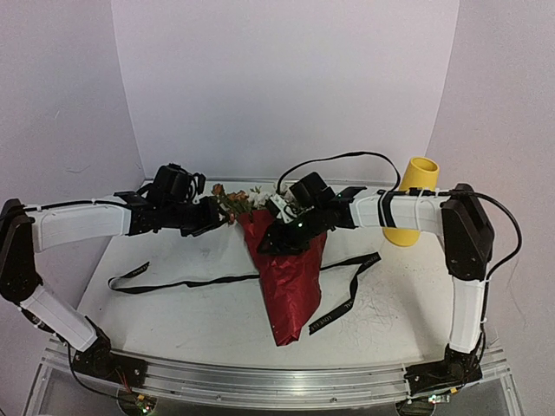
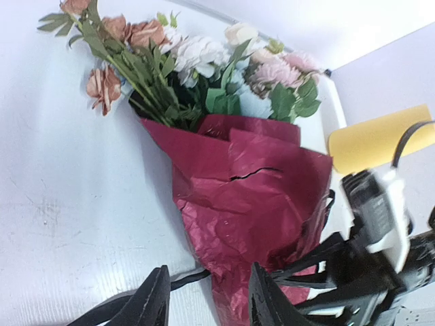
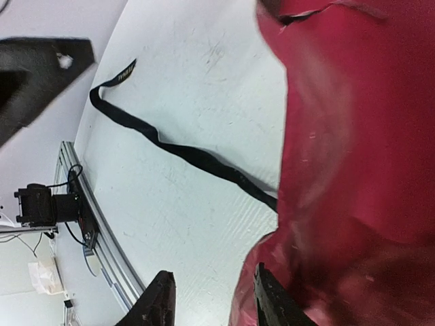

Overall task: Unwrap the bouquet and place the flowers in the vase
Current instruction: Unfold the wrapping paper at the center of the board.

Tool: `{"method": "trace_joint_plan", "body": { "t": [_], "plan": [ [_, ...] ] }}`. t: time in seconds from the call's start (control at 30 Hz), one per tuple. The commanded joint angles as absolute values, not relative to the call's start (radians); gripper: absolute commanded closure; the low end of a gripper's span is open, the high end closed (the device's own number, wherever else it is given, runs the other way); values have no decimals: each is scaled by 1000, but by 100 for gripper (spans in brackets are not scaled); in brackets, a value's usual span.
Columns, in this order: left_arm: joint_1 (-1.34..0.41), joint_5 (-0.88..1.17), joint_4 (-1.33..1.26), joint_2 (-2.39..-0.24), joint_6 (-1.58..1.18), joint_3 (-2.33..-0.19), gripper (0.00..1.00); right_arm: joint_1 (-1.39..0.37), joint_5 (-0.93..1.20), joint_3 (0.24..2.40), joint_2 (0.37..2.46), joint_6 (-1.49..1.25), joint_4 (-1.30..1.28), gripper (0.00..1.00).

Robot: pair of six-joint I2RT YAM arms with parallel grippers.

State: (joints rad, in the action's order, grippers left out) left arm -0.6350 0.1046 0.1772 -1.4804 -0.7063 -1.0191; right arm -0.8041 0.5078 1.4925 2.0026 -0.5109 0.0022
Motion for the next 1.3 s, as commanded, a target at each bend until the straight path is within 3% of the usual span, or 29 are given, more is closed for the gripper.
{"method": "trace_joint_plan", "body": {
  "t": [0.0, 0.13, 0.47, 0.8, 0.97, 1.13, 1.27],
  "plan": [
    [-635, 94, 188, -1446, -706, -1015, 59, -813, 445, 1511, 1953, -497, -8, 46],
    [-635, 80, 189, -1445, -708, -1010, 59, -809, 275, 1427, 1864, -506, -10, 41],
    [-635, 54, 188, -1451, -689, -1014, 59, -777, -59, 1257, 1653, -553, -39, 50],
    [-635, 26, 194, -1415, -681, -998, 59, -751, -340, 1314, 1754, -698, -329, 55],
    [-635, 10, 211, -1383, -679, -988, 59, -744, -386, 1392, 1872, -739, -454, 68],
    [-635, -39, 227, -1351, -678, -972, 59, -746, -210, 1475, 1968, -642, -424, 99],
    [-635, -68, 242, -1328, -674, -965, 59, -775, -76, 1530, 1996, -571, -347, 100]
  ]
}}
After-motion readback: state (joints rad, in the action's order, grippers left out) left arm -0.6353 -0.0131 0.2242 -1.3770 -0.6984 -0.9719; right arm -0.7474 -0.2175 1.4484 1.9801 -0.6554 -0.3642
